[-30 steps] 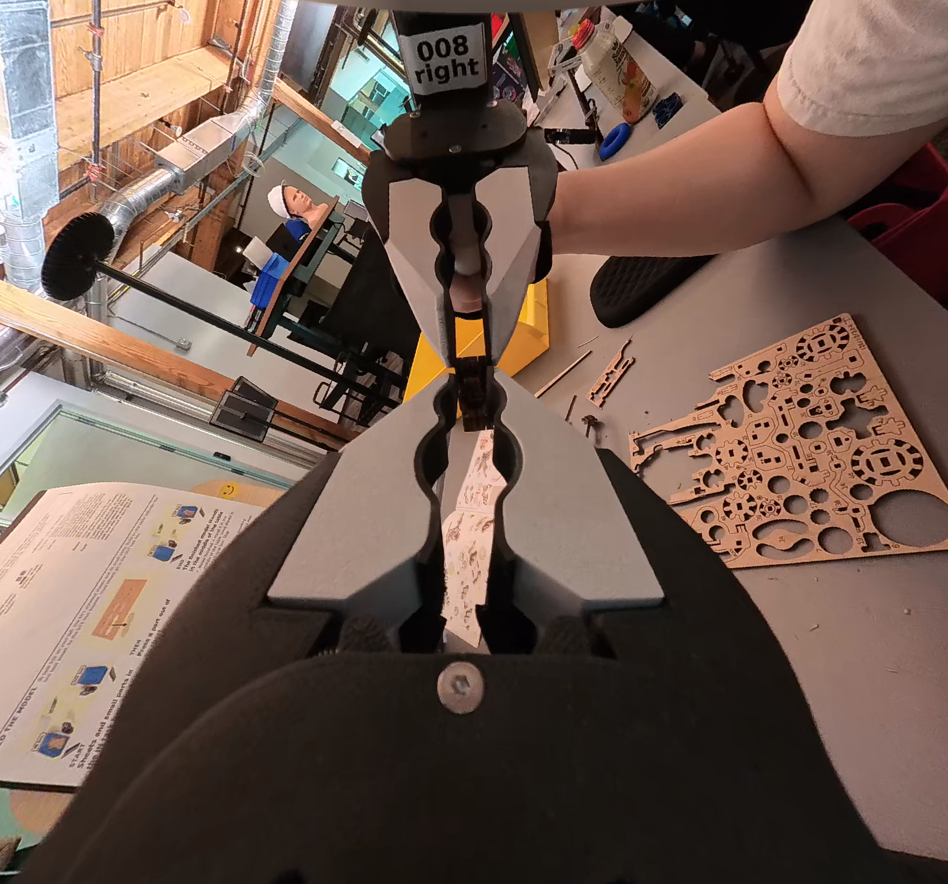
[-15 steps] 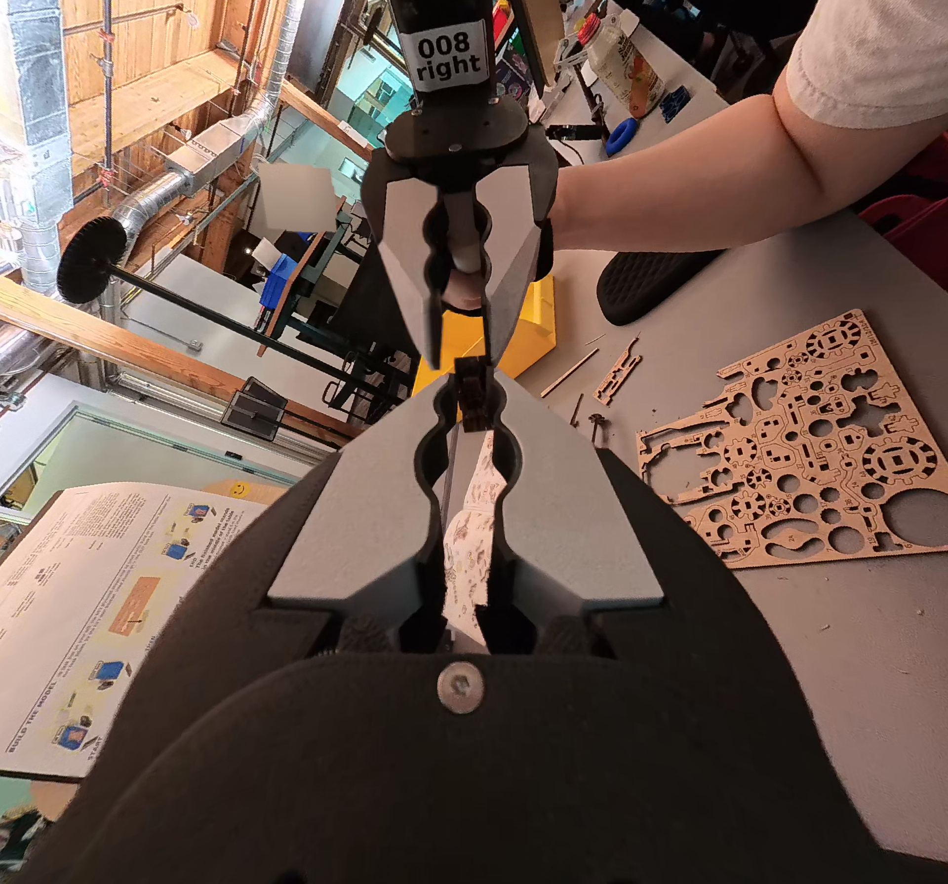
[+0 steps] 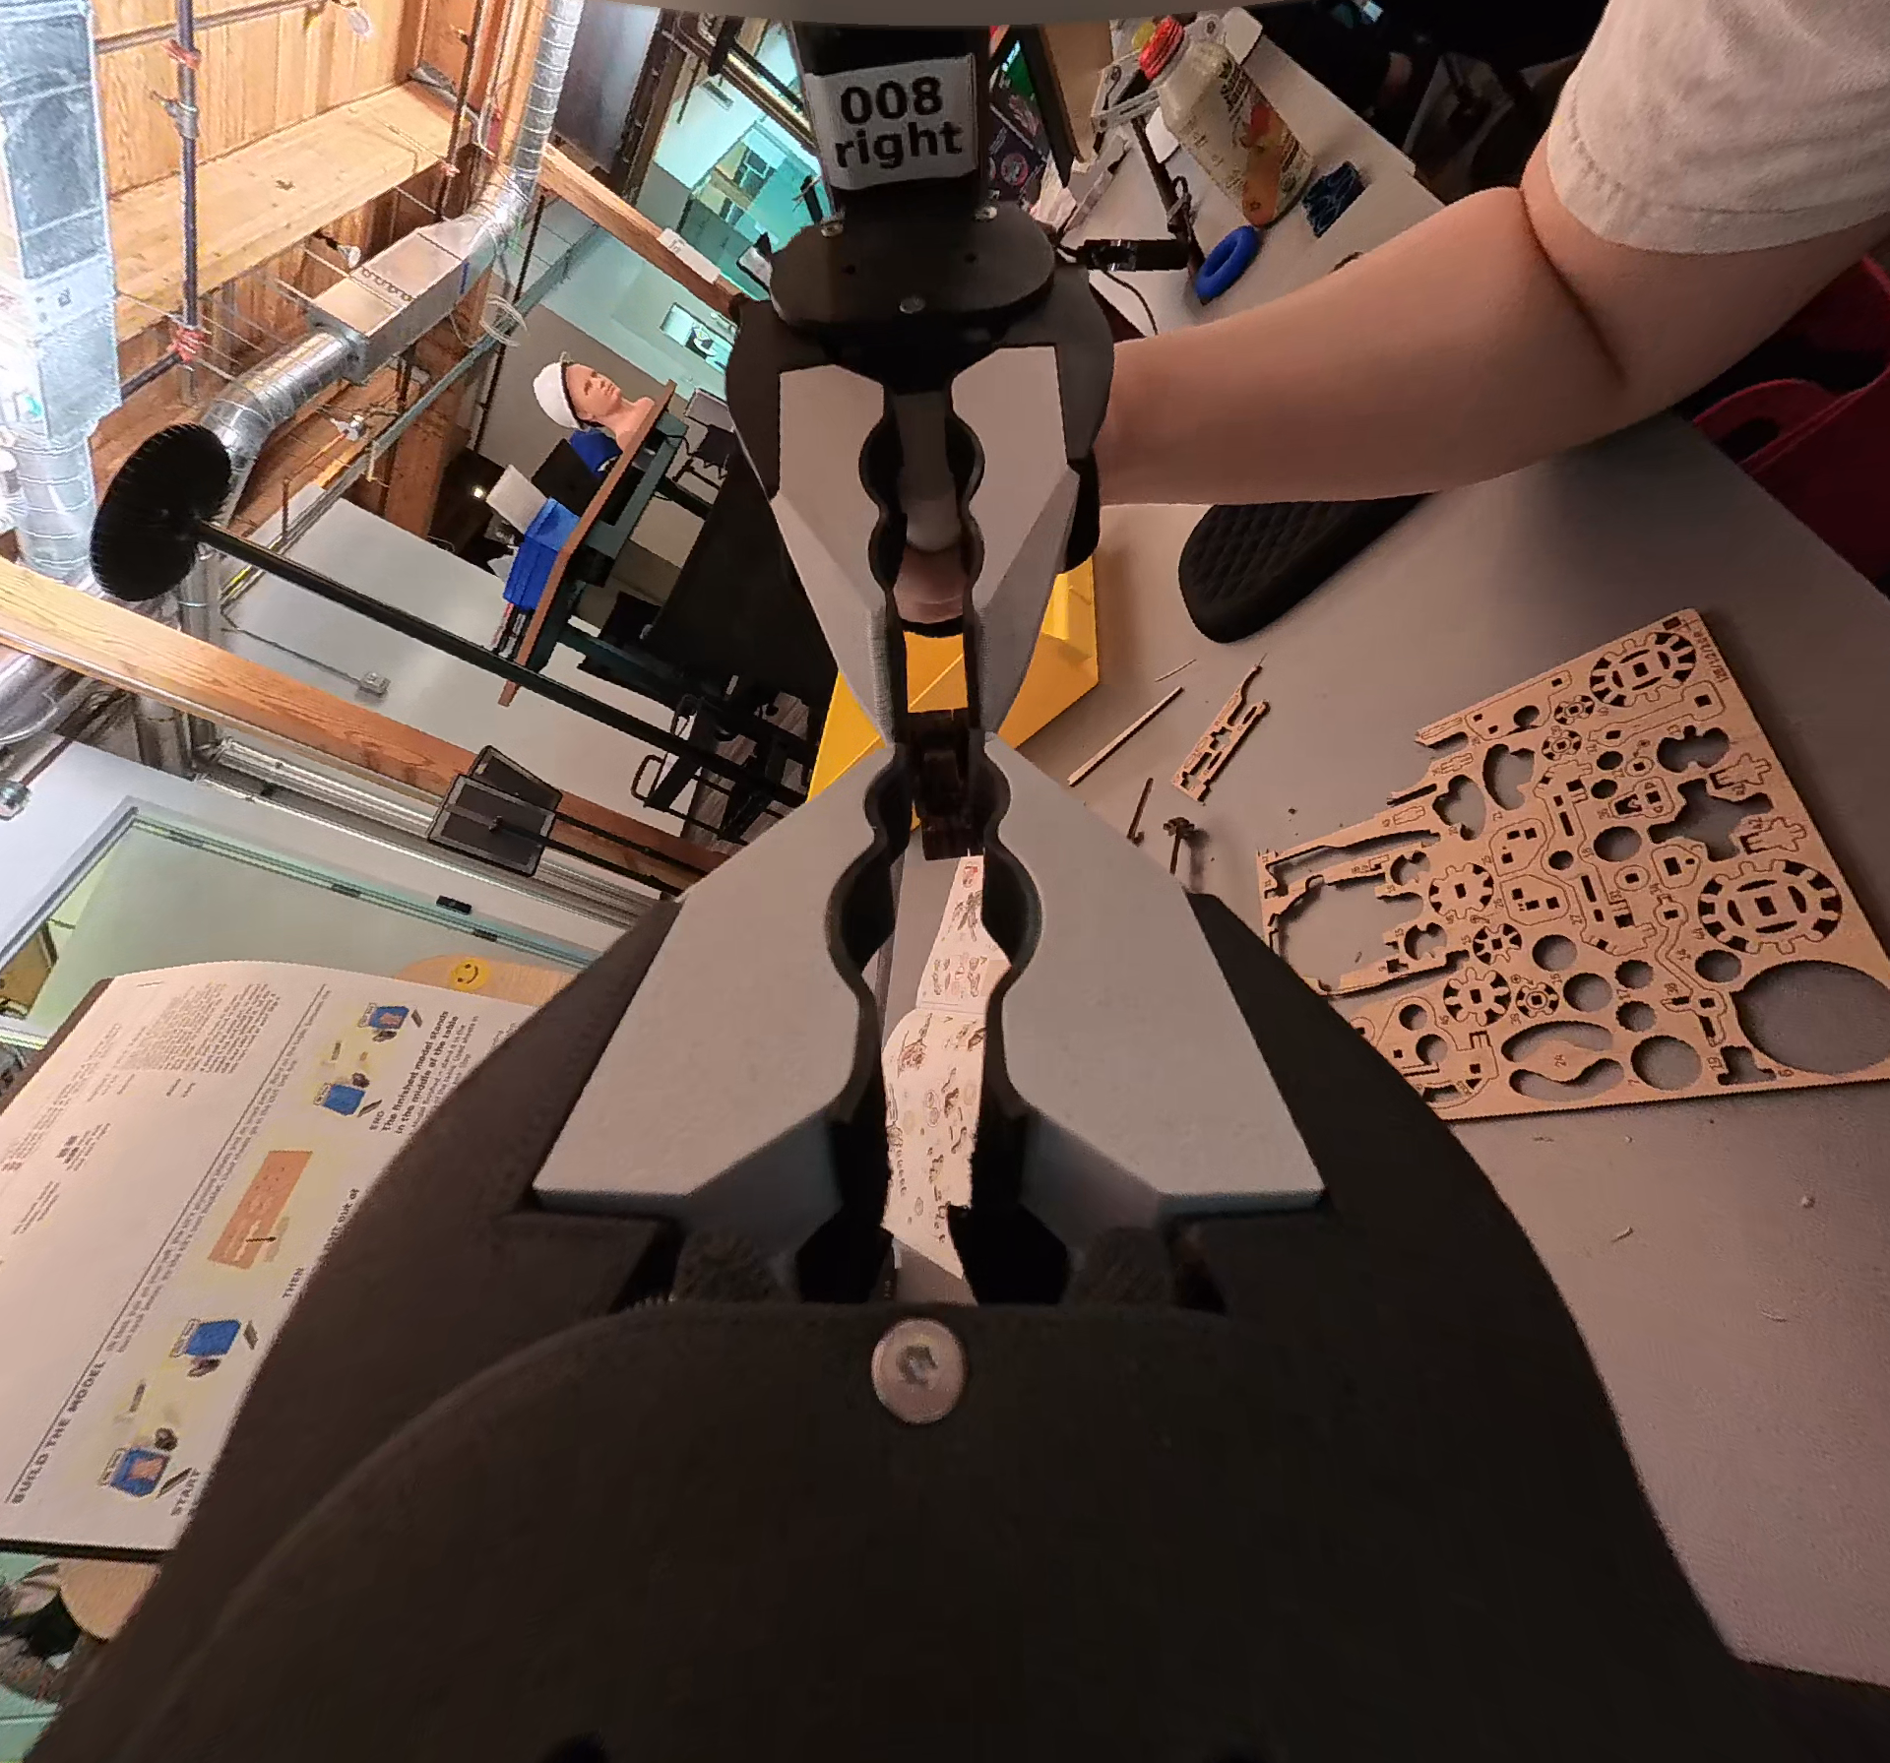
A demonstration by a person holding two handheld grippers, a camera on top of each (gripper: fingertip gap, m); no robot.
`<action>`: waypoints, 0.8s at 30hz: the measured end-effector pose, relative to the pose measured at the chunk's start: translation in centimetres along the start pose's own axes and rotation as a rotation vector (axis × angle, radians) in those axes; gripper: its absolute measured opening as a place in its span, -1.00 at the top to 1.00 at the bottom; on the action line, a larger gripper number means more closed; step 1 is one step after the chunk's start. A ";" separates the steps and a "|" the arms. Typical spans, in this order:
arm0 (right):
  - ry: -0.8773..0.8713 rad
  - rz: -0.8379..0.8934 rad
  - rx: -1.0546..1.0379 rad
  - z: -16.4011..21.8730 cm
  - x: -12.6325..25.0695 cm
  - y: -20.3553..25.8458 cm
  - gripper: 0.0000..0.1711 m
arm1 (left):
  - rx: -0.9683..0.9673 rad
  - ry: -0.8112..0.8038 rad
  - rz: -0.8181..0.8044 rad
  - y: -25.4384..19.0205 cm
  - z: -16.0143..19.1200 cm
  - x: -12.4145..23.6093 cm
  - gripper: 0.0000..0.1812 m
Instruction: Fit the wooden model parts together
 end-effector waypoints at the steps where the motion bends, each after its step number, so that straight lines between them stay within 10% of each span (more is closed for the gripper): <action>1: 0.004 -0.006 -0.008 0.0 0.0 0.1 0.86 | 0.001 0.003 0.006 0.0 0.0 0.0 0.91; 24: -0.073 -0.041 -0.156 -0.5 -0.1 -0.2 0.87 | 0.015 -0.019 0.015 0.1 -0.4 0.5 0.91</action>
Point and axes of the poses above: each gripper's, where its closed fingertips meet, x back along the fingers, z out of its underside, y = z × x across the jaws, the point moved 2 cm from there along x, back along the fingers, and after that the axes turned 10 degrees about z, right-handed, at the moved point
